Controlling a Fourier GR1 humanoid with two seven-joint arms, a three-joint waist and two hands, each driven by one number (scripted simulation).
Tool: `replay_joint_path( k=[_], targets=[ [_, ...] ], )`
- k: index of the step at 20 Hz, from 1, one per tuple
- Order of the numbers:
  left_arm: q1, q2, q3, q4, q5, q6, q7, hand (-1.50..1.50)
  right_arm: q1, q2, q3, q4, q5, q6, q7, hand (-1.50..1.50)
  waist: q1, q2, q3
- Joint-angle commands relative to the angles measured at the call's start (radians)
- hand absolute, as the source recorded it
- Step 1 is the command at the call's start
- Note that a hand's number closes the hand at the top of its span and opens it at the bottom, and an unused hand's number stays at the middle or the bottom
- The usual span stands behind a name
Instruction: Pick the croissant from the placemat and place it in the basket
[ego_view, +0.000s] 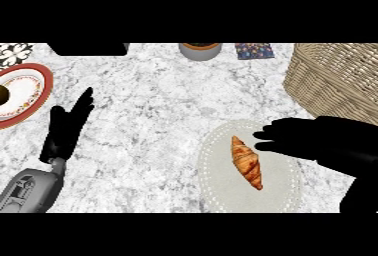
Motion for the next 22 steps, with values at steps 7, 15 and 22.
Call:
replay_joint_path(
  k=[7,15,22],
  targets=[
    [0.004,-0.058,0.051,0.022,-0.067,-0.046,-0.029,0.00,0.061,0.131,-0.083,0.017,0.126,0.042,-0.004,-1.50,0.007,0.005,0.001],
    [0.023,-0.053,0.105,-0.034,-0.081,-0.095,0.018,0.00,0.068,0.255,-0.051,0.128,0.325,-0.075,-0.075,-1.50,0.012,0.004,0.001],
    [-0.043,-0.123,0.113,-0.009,-0.145,-0.084,0.066,0.00,0.097,0.327,-0.019,0.222,0.444,-0.106,-0.148,-1.50,0.007,0.005,0.001]
  ],
)
